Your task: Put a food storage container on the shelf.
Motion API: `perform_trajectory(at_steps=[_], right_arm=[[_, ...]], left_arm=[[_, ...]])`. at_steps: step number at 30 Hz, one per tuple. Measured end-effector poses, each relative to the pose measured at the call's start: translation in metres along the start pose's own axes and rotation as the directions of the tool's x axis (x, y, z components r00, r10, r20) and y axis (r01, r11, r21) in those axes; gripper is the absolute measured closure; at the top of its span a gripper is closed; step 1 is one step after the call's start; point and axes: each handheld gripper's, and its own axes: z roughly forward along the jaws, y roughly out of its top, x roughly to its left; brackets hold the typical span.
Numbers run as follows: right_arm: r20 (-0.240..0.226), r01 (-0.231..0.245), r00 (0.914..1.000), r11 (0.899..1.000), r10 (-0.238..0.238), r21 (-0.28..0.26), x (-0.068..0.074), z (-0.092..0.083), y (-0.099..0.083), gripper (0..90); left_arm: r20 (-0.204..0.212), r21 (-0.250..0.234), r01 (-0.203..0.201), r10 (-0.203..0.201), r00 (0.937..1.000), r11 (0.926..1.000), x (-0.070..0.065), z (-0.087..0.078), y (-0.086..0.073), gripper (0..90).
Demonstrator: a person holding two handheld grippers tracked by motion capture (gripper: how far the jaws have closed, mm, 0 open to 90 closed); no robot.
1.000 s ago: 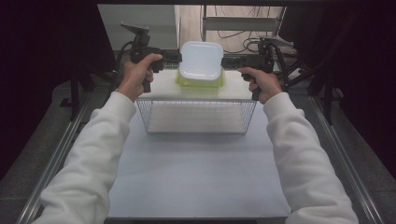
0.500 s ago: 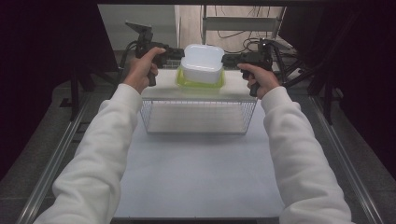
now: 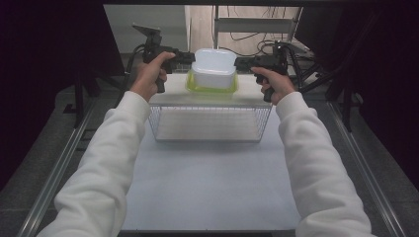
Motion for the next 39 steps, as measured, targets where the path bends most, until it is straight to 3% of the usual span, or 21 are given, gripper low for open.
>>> perform_trajectory(at_steps=[5, 10, 14, 16, 18, 22, 24, 26, 27, 29, 32, 33, 34, 36, 38, 39], right_arm=[[0.006, 0.006, 1.0000, 1.000, -0.006, -0.002, 0.001, -0.001, 0.000, 72.8], [0.012, 0.014, 0.9998, 1.000, -0.014, 0.000, 0.000, -0.002, 0.000, 72.5], [0.019, 0.031, 0.9993, 1.000, -0.031, 0.002, 0.000, -0.001, 0.000, 69.0], [0.024, 0.038, 0.9990, 0.999, -0.038, -0.004, 0.002, -0.001, 0.000, 66.3], [0.040, 0.091, 0.9952, 0.995, -0.089, -0.041, 0.006, -0.004, -0.001, 58.2], [0.065, 0.141, 0.9884, 0.988, -0.137, -0.061, 0.012, -0.008, -0.002, 50.8], [0.107, 0.200, 0.9756, 0.977, -0.191, -0.072, 0.018, -0.014, -0.005, 46.4], [0.119, 0.214, 0.9716, 0.974, -0.205, -0.070, 0.020, -0.015, -0.006, 44.9], [0.134, 0.238, 0.9643, 0.969, -0.228, -0.061, 0.023, -0.017, -0.008, 44.1], [0.155, 0.292, 0.9465, 0.956, -0.283, -0.035, 0.029, -0.023, -0.014, 43.2], [0.174, 0.364, 0.9174, 0.931, -0.358, -0.002, 0.037, -0.031, -0.025, 40.8], [0.185, 0.400, 0.8993, 0.916, -0.396, 0.017, 0.041, -0.038, -0.033, 39.3], [0.185, 0.400, 0.8993, 0.916, -0.396, 0.017, 0.041, -0.038, -0.033, 39.3], [0.193, 0.426, 0.8851, 0.904, -0.423, 0.032, 0.044, -0.043, -0.042, 37.9], [0.202, 0.466, 0.8605, 0.883, -0.468, 0.059, 0.047, -0.049, -0.054, 36.5], [0.206, 0.478, 0.8524, 0.876, -0.481, 0.067, 0.048, -0.051, -0.059, 36.1]], left_arm=[[0.005, -0.002, -0.006, 0.006, 1.0000, 1.0000, -0.001, -0.001, -0.004, 75.7], [0.050, -0.007, 0.007, -0.006, 0.9987, 0.9999, 0.003, -0.002, -0.009, 76.1], [0.037, -0.014, -0.012, 0.013, 0.9992, 0.9998, 0.000, -0.003, -0.010, 75.7], [0.050, -0.050, -0.026, 0.028, 0.9983, 0.9984, -0.001, -0.006, -0.010, 73.6], [0.040, -0.097, -0.056, 0.060, 0.9974, 0.9937, -0.007, -0.012, -0.011, 64.4], [0.021, -0.100, -0.087, 0.089, 0.9958, 0.9912, -0.011, -0.018, -0.013, 56.2], [-0.015, -0.091, -0.131, 0.130, 0.9914, 0.9872, -0.015, -0.024, -0.018, 52.1], [-0.026, -0.084, -0.154, 0.152, 0.9880, 0.9845, -0.017, -0.027, -0.021, 49.5], [-0.049, -0.078, -0.189, 0.186, 0.9814, 0.9788, -0.021, -0.029, -0.025, 49.5], [-0.073, -0.072, -0.236, 0.231, 0.9703, 0.9691, -0.026, -0.034, -0.032, 46.0], [-0.043, -0.083, -0.259, 0.256, 0.9657, 0.9623, -0.029, -0.045, -0.045, 43.1], [-0.053, -0.085, -0.275, 0.271, 0.9610, 0.9576, -0.030, -0.048, -0.050, 42.4], [-0.068, -0.085, -0.291, 0.286, 0.9559, 0.9530, -0.030, -0.052, -0.055, 42.4], [-0.097, -0.082, -0.311, 0.303, 0.9481, 0.9470, -0.031, -0.060, -0.066, 41.4], [-0.106, -0.087, -0.326, 0.317, 0.9426, 0.9414, -0.030, -0.068, -0.078, 40.7], [-0.110, -0.085, -0.332, 0.323, 0.9400, 0.9393, -0.029, -0.073, -0.086, 40.5]])
